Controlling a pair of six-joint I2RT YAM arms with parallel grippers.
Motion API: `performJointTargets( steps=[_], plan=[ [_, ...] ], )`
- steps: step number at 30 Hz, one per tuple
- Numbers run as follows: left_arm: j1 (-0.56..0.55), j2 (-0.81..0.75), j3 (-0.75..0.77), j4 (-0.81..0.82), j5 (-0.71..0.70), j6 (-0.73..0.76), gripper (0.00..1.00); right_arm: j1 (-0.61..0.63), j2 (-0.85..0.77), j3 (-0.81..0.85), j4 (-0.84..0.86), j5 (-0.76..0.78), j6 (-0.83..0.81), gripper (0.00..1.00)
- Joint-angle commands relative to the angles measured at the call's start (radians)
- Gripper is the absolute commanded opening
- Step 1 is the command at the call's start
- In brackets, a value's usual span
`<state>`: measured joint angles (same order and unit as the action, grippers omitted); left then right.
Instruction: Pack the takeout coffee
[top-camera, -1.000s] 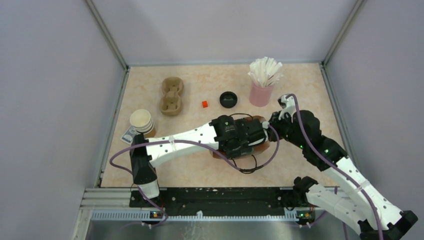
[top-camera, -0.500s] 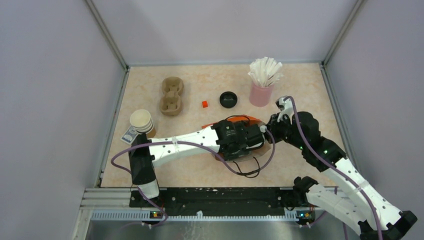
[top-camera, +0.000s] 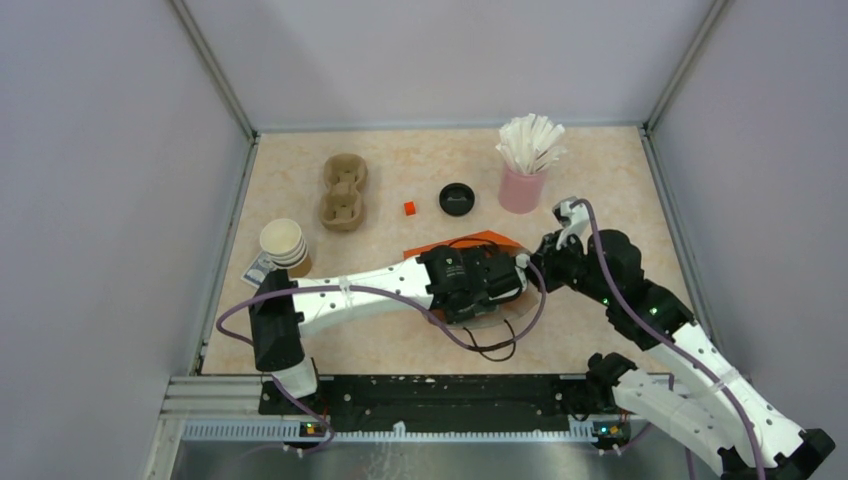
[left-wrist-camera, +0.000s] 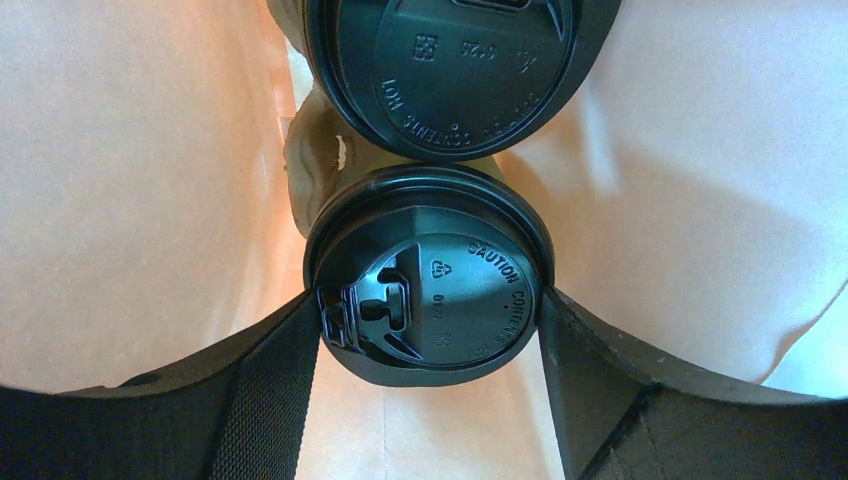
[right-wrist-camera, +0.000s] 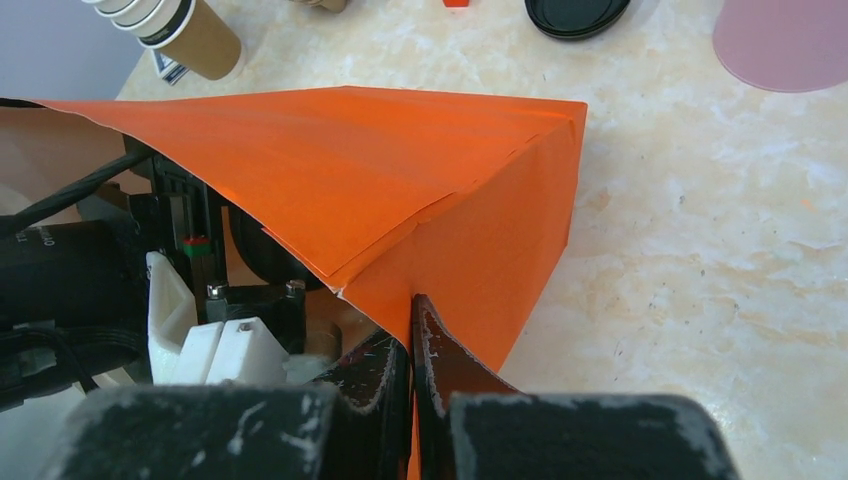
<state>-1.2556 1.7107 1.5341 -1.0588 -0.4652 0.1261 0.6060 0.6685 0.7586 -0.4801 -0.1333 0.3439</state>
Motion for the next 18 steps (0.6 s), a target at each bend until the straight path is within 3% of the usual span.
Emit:
performJointTargets(
  steps=[1,18],
  plan=[
    [0.008,-0.016,0.001,0.020,-0.014,-0.005,0.52,0.008,-0.021,-0.014,0.034,-0.043,0.006,0.00],
    [0.067,-0.092,-0.086,0.139,0.009,0.052,0.53,0.008,-0.008,-0.041,0.065,-0.066,-0.036,0.00]
  ],
)
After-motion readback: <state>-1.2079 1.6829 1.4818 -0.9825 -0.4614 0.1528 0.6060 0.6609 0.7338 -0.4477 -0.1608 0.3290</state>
